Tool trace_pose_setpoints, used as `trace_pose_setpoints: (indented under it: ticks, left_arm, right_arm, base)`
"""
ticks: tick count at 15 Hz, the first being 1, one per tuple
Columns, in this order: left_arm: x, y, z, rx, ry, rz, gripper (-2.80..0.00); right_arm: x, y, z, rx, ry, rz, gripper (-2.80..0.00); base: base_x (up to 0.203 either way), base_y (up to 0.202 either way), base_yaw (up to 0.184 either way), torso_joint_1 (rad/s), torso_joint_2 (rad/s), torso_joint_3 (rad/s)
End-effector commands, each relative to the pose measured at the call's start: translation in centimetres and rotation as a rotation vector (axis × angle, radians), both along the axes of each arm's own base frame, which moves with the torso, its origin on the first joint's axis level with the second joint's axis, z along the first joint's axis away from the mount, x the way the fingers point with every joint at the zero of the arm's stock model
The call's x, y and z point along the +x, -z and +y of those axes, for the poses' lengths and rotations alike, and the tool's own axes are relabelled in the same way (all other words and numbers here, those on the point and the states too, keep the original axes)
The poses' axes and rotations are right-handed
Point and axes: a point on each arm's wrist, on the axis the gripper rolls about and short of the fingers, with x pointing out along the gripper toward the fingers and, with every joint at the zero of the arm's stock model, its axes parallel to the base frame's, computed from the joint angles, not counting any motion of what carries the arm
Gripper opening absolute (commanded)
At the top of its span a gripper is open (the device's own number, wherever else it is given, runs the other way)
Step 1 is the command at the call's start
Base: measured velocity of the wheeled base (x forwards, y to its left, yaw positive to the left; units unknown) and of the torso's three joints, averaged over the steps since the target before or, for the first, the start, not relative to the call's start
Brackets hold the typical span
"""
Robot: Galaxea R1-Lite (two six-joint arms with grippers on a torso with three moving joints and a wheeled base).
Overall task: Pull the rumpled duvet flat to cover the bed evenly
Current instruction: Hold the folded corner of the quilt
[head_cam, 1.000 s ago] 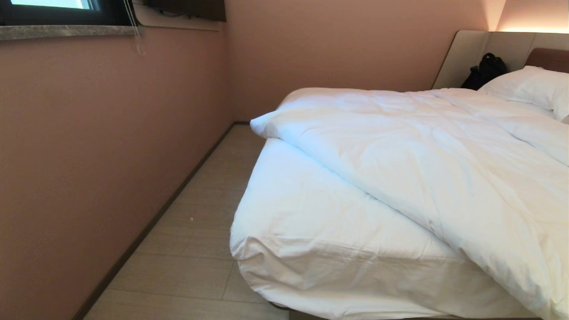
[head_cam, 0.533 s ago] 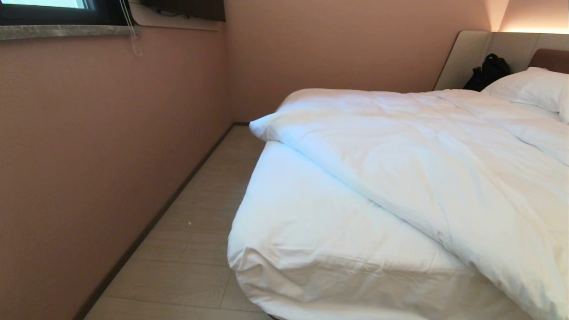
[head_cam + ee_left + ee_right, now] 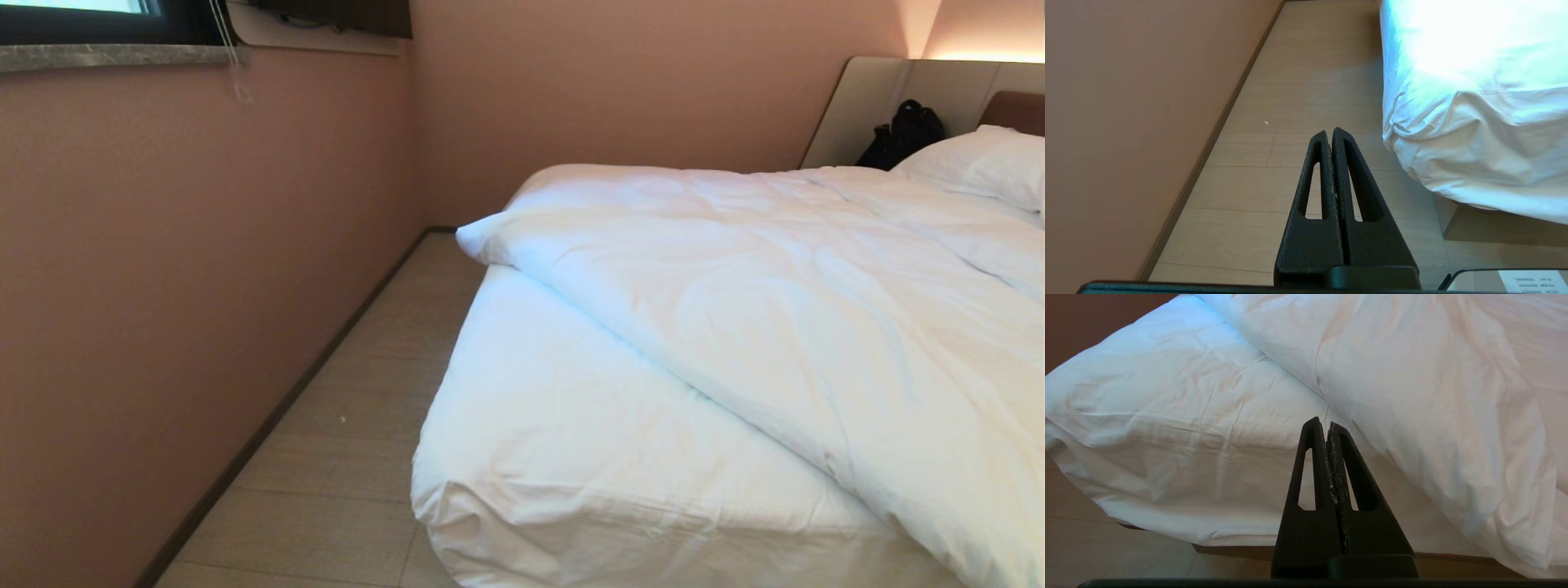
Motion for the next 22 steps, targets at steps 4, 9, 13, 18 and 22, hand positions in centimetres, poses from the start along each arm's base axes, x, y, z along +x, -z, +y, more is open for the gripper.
trace_pose_setpoints:
  ticks: [4,9,13,18,22]
  left_arm:
    - [0.00,0.00,0.00,-0.008,-0.003,0.000,-2.80]
    - [0.01,0.00,0.00,-0.005,0.001,0.002,-2.80]
    - [0.01,0.02,-0.01,-0.006,0.004,0.003,-2.80]
    - [0.01,0.02,0.01,-0.009,-0.004,0.003,-2.80]
    - [0.01,0.01,0.01,-0.009,-0.004,0.003,-2.80]
  right_arm:
    - [0.00,0.00,0.00,-0.001,-0.001,0.000,-2.80]
    - [0.00,0.00,0.00,-0.001,-0.001,0.000,-2.80]
    - [0.00,0.00,0.00,-0.001,-0.001,0.000,-2.80]
    - [0.00,0.00,0.00,-0.001,-0.001,0.000,-2.80]
    - [0.00,0.00,0.00,-0.001,-0.001,0.000,-2.80]
  base:
    - [0.000,0.000,0.000,0.000,0.00,0.000]
    - [0.000,0.000,0.000,0.000,0.00,0.000]
    - [-0.105,0.000,0.000,0.002,0.00,0.001]
    - [-0.020,0.000,0.000,-0.001,0.00,0.000]
    - [0.000,0.000,0.000,0.000,0.00,0.000]
